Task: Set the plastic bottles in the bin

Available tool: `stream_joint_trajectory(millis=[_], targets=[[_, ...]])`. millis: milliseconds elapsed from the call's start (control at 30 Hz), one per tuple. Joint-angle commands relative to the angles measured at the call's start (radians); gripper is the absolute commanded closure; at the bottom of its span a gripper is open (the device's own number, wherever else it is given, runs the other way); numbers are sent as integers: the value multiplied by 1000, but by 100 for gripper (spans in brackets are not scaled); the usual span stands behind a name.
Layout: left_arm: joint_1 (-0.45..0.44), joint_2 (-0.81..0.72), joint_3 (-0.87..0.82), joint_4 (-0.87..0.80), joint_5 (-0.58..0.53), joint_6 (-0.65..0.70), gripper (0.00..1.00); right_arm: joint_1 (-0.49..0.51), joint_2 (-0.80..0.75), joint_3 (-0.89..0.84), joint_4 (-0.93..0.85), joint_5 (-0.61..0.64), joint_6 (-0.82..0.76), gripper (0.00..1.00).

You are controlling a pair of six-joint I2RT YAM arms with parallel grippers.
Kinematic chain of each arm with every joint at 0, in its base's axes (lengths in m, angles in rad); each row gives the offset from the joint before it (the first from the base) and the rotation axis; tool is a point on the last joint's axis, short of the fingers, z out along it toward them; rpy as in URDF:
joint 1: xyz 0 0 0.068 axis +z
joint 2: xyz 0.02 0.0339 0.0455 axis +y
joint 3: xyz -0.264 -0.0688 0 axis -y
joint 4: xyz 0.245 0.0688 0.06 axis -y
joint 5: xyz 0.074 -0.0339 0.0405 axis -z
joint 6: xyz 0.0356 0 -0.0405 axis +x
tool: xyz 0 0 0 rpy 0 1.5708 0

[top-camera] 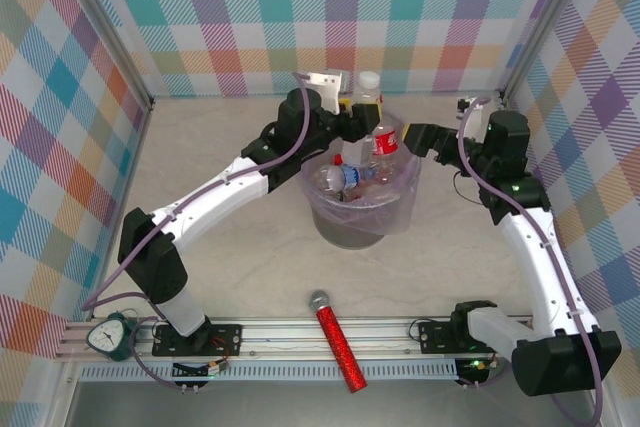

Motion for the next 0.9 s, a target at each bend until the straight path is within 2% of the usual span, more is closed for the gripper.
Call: stream_joint_trajectory(millis=[0, 167, 367, 500, 633, 733, 800, 867], targets=[[-24, 43, -55, -182, 11, 22, 55, -3, 20, 27, 29, -45, -11, 5], [-26, 52, -34, -228, 13, 54, 51, -4, 69, 93, 27, -84, -6, 5], [-27, 24, -54, -184, 53, 124, 36, 2, 164, 268, 31, -139, 41, 7], [-27, 15, -65, -182, 78, 177, 22, 23, 267, 417, 4, -161, 53, 11], [-26, 7, -48, -198, 96, 210, 13, 65, 390, 595, -47, -147, 30, 19], [-27, 3, -20, -220, 95, 226, 12, 109, 483, 733, -97, -124, -12, 32], [-26, 6, -4, -236, 95, 238, 13, 128, 551, 834, -142, -110, -33, 36], [-27, 6, 0, -242, 94, 247, 13, 135, 614, 925, -192, -96, -52, 47]])
